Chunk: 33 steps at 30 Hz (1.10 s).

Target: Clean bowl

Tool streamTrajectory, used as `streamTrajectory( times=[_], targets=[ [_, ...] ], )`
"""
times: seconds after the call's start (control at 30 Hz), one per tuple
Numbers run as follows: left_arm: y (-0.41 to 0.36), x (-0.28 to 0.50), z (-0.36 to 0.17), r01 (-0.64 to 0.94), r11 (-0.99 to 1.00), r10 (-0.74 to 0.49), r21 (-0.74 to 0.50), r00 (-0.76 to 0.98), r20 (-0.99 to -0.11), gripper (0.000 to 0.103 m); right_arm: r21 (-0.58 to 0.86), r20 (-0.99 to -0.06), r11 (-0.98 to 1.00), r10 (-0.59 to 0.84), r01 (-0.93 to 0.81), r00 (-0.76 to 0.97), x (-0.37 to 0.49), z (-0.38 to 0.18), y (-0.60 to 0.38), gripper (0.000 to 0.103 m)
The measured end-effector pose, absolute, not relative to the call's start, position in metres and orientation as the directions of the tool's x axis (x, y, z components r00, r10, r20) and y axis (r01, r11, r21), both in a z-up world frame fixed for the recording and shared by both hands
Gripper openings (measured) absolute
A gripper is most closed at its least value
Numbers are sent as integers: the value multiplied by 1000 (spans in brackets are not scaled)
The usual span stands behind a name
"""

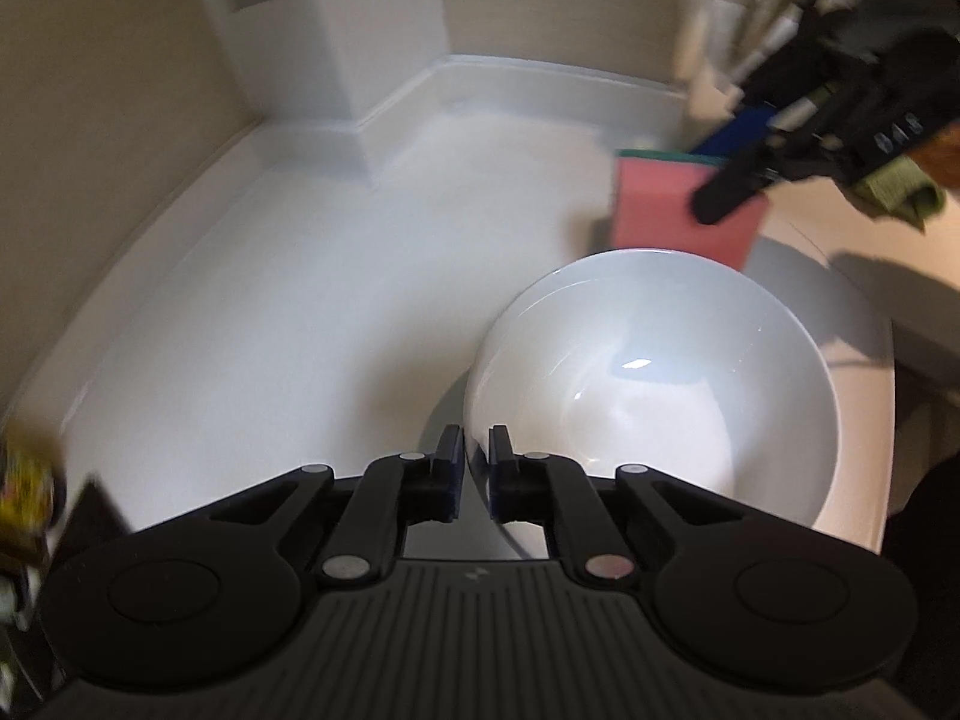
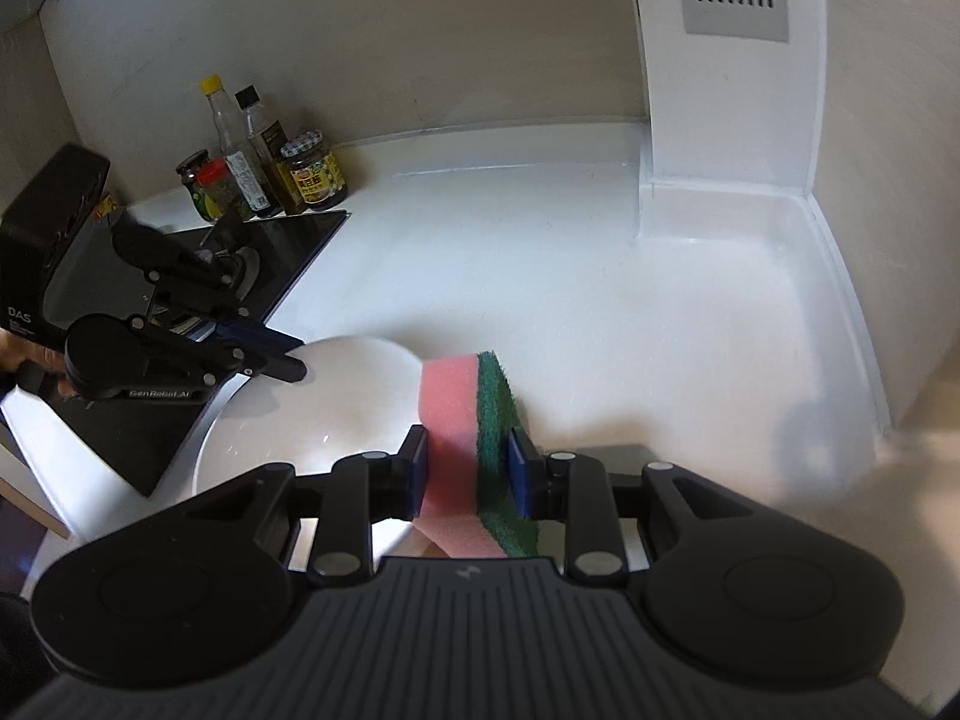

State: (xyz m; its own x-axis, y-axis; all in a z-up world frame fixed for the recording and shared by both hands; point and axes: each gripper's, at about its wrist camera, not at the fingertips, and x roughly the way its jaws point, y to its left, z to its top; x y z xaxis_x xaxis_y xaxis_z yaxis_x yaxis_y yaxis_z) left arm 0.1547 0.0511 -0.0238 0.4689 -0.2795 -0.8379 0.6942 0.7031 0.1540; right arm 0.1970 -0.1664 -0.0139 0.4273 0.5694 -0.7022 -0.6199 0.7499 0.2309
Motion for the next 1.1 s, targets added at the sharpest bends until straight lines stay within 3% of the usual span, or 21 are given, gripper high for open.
streamTrajectory(
  times=[0.37, 0.53, 0.77, 1.1],
  targets=[
    [74, 124, -20, 482, 873, -233, 76, 547, -804, 9, 293, -679, 783, 574, -548, 458, 181, -17, -182, 24],
    [79, 134, -24, 527, 849, -277, 41, 510, -814, 6, 284, -689, 777, 573, -562, 445, 171, -15, -184, 24],
    [50, 162, -18, 720, 681, -312, 137, 454, -834, 5, 243, -699, 781, 552, -575, 455, 195, -14, -174, 24],
    [71, 129, -5, 513, 854, -249, 84, 545, -801, 6, 263, -689, 801, 546, -538, 477, 186, -15, -180, 24]
  ],
)
